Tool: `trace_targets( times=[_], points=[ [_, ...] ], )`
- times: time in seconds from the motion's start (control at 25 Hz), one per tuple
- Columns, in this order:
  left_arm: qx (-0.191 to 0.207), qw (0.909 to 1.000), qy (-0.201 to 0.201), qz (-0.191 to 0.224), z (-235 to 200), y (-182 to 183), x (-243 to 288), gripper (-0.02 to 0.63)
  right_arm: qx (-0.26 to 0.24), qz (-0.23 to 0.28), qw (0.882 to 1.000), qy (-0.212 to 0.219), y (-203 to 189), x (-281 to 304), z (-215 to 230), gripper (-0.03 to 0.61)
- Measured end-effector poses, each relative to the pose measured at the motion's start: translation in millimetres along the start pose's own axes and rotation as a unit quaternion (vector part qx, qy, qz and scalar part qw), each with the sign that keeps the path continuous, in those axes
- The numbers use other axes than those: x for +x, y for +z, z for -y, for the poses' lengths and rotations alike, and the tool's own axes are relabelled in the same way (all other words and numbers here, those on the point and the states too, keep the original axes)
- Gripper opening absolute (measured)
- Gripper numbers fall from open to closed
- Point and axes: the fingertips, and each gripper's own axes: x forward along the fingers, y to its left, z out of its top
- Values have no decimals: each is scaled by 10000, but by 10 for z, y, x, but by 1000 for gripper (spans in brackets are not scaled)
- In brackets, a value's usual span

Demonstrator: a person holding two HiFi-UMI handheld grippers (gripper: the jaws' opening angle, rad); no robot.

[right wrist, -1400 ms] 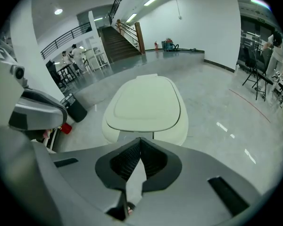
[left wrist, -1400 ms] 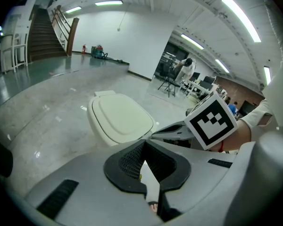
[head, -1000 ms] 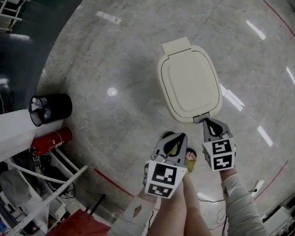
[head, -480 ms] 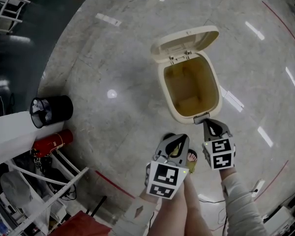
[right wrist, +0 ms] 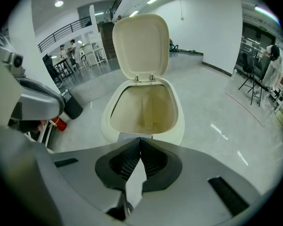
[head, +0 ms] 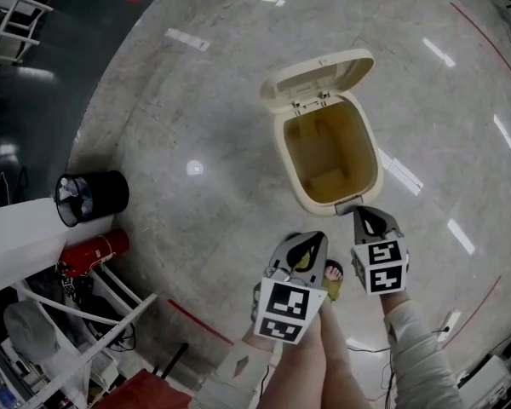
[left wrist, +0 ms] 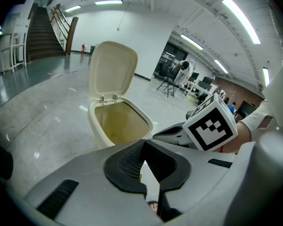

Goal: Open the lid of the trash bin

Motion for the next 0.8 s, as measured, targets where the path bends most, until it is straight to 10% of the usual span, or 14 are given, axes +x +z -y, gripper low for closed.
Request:
trace_targets(
  times=[0.8],
  points=[
    [43,9999,15,106,278,83,-235,5,658,1181,9908,117,397,-952,-334,5]
  ],
)
